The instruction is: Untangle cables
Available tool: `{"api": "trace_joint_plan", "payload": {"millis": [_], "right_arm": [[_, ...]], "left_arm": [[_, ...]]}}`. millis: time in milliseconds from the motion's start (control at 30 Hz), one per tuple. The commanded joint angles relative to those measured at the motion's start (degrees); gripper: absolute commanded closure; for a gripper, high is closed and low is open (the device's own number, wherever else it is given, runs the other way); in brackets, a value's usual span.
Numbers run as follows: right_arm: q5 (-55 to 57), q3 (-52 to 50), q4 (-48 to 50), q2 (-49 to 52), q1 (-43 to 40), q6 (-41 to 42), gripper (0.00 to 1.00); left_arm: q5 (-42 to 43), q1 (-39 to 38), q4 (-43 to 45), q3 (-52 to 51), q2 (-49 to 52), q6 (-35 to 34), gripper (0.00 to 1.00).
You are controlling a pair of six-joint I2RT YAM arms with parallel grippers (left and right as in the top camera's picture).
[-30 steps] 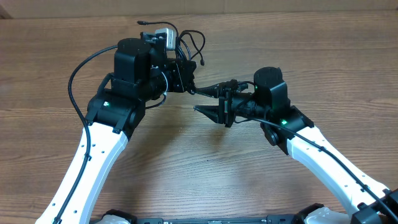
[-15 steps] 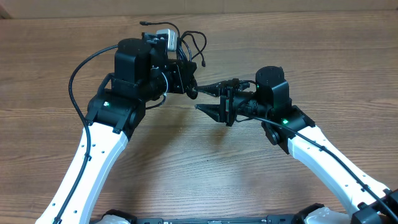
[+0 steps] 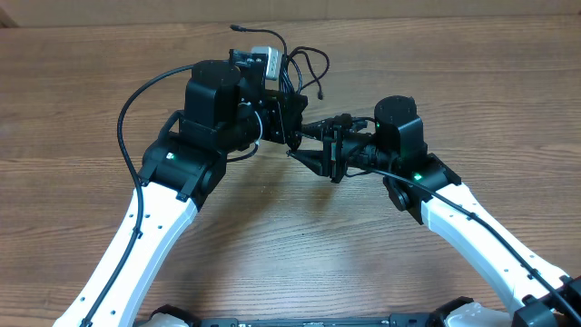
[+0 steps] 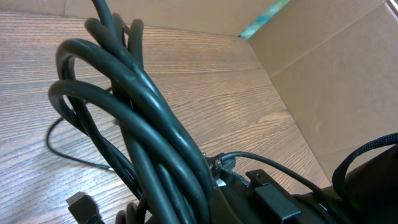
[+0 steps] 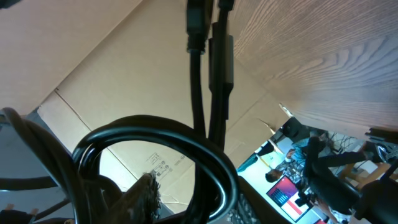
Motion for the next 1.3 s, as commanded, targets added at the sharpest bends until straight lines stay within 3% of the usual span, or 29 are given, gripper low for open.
{"api": "trace_joint_plan", "payload": {"millis": [0,200,333,767,1100,1267], "right_arm": [[0.28,0.83,0.81,-0.79,-0.11,0.07,0.67],[0.22,0.83,0.81,-0.79,-0.11,0.04,0.75],[-0.37,0.83,0.83,-0.79,-0.11,0.04,0.67],[-0.35,0.83,1.09,-0.79,-0.11,0.04,0.67],[-0.13,0.83,1.11,-0.79,-0.11,0.07,0.83],[-0.15,0.83,1.11,-0.79,-0.11,0.07,0.86]], "left_arm": [[2.01,-0.74,0.15,0.63,-1.03,1.05,0.96],[1.49,-0.74,-0.39,0.63,-1.03,5.27,0.96],[1.07,-0.74,-0.46,0.63,-1.03,9.55,0.96],[1.2,-0.74,-0.68,0.63,-0.87,14.56,0.96],[2.82,-3.91,-0.9,0.63,-0.39,14.34,0.96],[1.31,-4.98,-1.2,0.63,-0.37,14.25,0.96]]}}
